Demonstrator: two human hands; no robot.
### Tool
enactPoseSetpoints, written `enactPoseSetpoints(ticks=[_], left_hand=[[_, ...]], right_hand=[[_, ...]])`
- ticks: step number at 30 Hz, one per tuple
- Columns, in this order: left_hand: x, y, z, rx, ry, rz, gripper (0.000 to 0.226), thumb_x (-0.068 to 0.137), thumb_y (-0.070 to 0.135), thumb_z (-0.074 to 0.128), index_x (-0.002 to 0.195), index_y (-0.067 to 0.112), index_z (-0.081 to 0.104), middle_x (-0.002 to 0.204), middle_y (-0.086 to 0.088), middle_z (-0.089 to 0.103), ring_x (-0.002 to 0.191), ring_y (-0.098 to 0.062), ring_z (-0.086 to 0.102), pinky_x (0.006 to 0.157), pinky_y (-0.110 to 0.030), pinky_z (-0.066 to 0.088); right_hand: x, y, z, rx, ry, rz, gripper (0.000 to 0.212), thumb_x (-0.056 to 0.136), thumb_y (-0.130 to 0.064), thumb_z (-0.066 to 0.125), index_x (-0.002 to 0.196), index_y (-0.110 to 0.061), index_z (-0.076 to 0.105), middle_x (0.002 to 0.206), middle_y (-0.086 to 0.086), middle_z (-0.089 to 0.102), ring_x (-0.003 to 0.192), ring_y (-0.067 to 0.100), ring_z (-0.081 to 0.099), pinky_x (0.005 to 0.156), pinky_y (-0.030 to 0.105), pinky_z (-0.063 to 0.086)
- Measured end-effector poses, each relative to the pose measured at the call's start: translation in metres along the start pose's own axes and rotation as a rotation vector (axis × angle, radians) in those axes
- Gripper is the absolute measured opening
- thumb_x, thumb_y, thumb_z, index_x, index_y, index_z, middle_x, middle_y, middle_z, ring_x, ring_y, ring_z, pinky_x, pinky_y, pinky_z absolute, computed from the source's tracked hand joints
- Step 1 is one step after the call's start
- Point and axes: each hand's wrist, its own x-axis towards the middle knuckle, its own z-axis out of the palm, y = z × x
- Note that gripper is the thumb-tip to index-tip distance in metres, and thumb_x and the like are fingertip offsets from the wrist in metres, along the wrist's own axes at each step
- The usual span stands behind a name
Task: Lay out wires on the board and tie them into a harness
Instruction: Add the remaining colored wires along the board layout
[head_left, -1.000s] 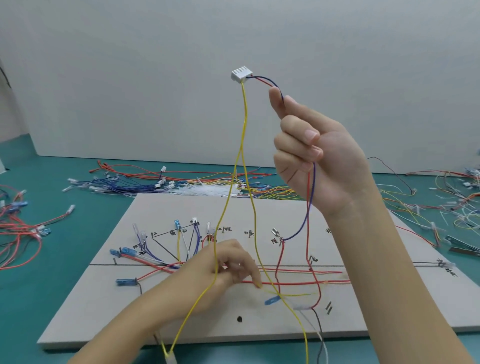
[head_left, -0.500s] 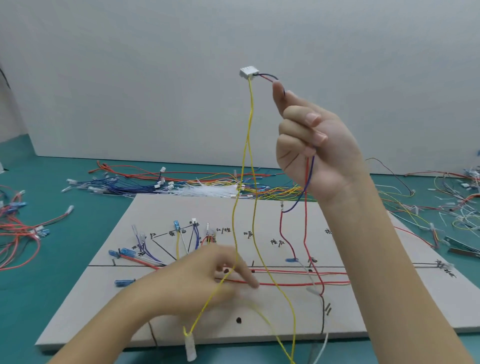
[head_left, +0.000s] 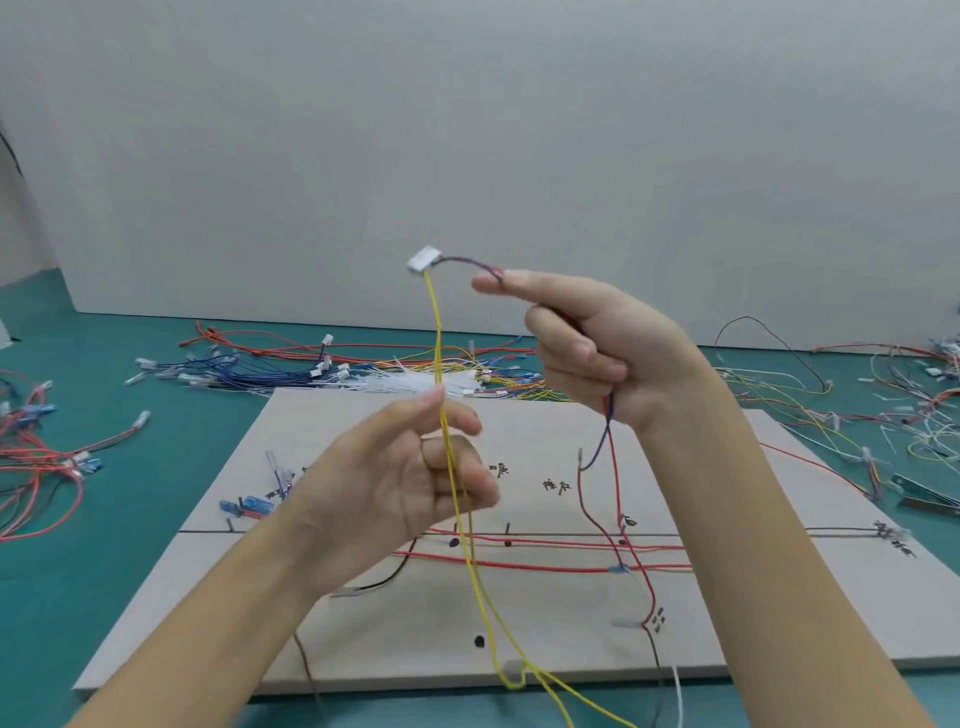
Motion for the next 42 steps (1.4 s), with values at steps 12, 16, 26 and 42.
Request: enactPoseSetpoints(ticks=[12,16,26,42], left_hand=[[-0.028,0.035,-0.037,0.000,0.069,0.106,0.012,0.085,0.026,0.066,0.082,0.016,0.062,0.044,0.008,0.038,0.034,-0.005,0.017,0.032,-0.016,0.024],[-0.045,0.034,-0.074,-0.368,-0.180,-0.069,0.040,0.107,0.013,0.011,0.110,0.001,0.048,0.080,-0.015,0.054,0.057,-0.017,0.037,0.053,-0.032,0.028],[-0.072,0.023,-0.140,-0.277,-0.101,-0.277,0.045,0.108,0.012,-0.002,0.115,-0.001,0.041,0.087,-0.011,0.053,0.069,-0.018,0.060,0.067,-0.025,0.051],[-0.050,0.014,-0.086,0.486,0.347,-0.166,0.061,0.056,0.059,0.083,0.098,0.017,0.072,0.071,-0.008,0.059,0.046,-0.013,0.043,0.037,-0.015,0.033]], right_hand=[[-0.024,-0.008,-0.038,-0.568,-0.225,0.184,0.034,0.092,-0.038,0.057,0.093,-0.009,0.074,0.035,-0.002,0.031,0.029,0.011,0.016,0.034,0.013,0.018],[-0.038,-0.016,-0.060,-0.566,-0.202,0.206,0.032,0.086,-0.037,0.063,0.085,-0.007,0.074,0.035,-0.001,0.035,0.027,0.007,0.022,0.032,0.013,0.027],[-0.032,-0.001,-0.089,-0.429,-0.019,0.113,0.012,0.070,-0.019,0.074,0.080,-0.013,0.078,0.049,0.000,0.051,0.032,0.010,0.043,0.039,0.016,0.041],[-0.004,0.032,-0.020,0.776,0.078,-0.046,0.044,0.078,0.011,0.035,0.109,-0.003,0.062,0.078,0.005,0.048,0.046,0.006,0.033,0.041,0.015,0.023]])
